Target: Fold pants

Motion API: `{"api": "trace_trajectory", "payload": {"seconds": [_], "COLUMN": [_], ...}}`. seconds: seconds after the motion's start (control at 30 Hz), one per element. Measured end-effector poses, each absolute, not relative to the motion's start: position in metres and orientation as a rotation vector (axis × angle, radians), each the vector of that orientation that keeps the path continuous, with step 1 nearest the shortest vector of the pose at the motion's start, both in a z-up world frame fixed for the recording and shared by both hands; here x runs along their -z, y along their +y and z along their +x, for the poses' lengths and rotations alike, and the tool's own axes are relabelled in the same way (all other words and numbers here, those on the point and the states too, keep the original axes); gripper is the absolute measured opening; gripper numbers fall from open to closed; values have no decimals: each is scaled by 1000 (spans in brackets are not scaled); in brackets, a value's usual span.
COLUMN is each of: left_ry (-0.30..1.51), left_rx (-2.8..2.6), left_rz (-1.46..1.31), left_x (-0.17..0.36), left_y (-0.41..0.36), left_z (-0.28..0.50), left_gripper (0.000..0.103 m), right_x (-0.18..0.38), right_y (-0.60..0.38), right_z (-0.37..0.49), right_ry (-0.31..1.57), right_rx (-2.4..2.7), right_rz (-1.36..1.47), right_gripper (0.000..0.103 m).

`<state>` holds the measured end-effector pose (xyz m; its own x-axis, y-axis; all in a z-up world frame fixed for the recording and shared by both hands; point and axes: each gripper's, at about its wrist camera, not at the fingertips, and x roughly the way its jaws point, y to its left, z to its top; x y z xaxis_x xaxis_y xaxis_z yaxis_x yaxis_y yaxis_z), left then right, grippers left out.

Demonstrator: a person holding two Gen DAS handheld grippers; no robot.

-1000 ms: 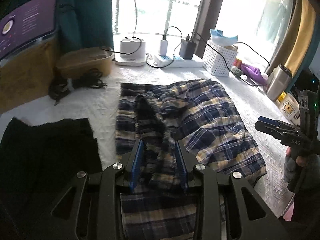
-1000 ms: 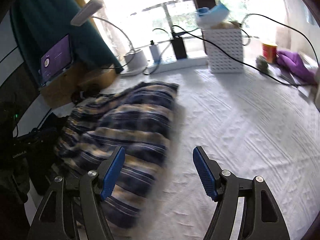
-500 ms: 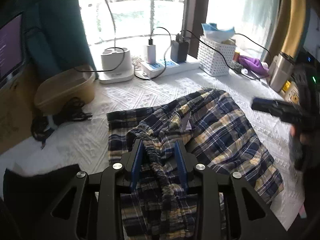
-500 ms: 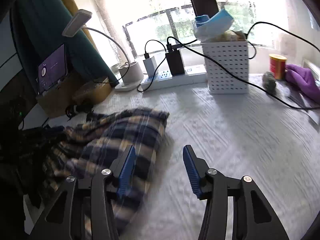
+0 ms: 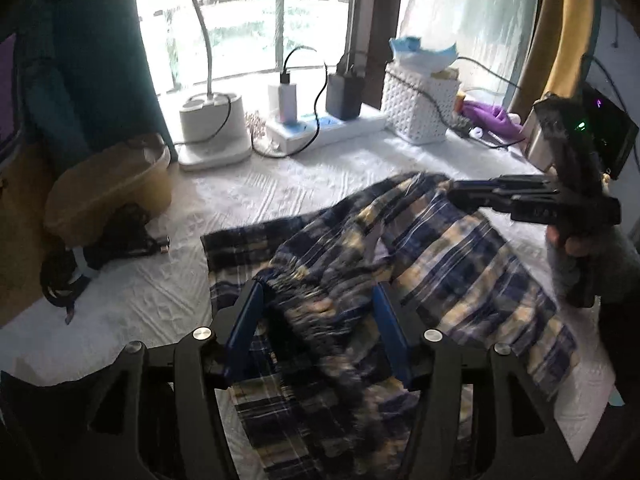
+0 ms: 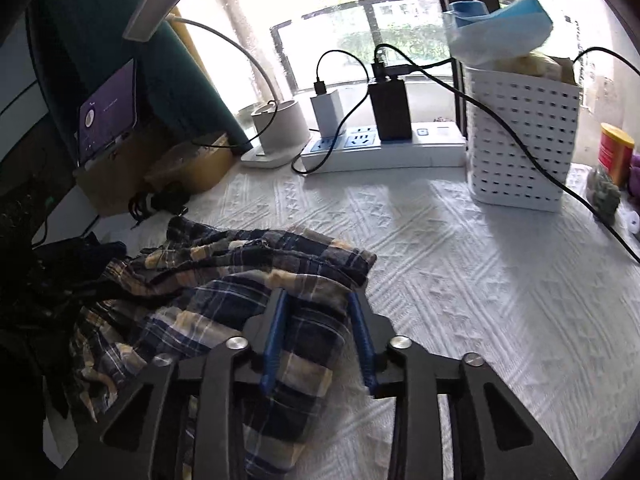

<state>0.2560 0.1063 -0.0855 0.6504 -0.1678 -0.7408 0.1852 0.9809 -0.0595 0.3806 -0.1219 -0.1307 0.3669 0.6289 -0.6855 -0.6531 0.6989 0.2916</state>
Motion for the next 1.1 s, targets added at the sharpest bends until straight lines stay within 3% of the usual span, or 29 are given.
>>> {"api": "trace_trajectory", "payload": {"seconds": [0.03, 0.07, 0.27, 0.5, 0.73, 0.87, 0.9, 0.97, 1.1], "left_ry": [842, 848, 818, 782, 859, 876, 881, 880, 874], "left_rx": [206, 204, 193, 179, 135, 134, 138, 127, 84], "left_rz": [18, 18, -1, -55, -57, -85, -100, -114, -140], "left_x": [88, 90, 80, 67, 101, 107, 108, 108, 103], "left_y": [108, 109, 120, 136, 149, 156, 158, 162, 170], "left_z": [257, 260, 264, 282, 313, 313, 313, 311, 306], "left_gripper": [50, 31, 18, 17, 18, 24, 25, 29, 31], "right_x": [131, 132, 124, 122, 144, 147, 147, 146, 145], "right_y": [-119, -118, -119, -118, -104, -106, -107, -110, -134], "right_z": [380, 380, 381, 393, 409, 412, 412, 409, 409], "right_ry": [866, 863, 838, 842, 900, 907, 905, 897, 901], "right_rx": [-823, -820, -808, -779, -735, -708, -700, -648, -479], "right_rz": [-44, -54, -48, 18, 17, 23, 19, -9, -36], "right_gripper": [15, 12, 8, 8, 8, 8, 9, 21, 24]}}
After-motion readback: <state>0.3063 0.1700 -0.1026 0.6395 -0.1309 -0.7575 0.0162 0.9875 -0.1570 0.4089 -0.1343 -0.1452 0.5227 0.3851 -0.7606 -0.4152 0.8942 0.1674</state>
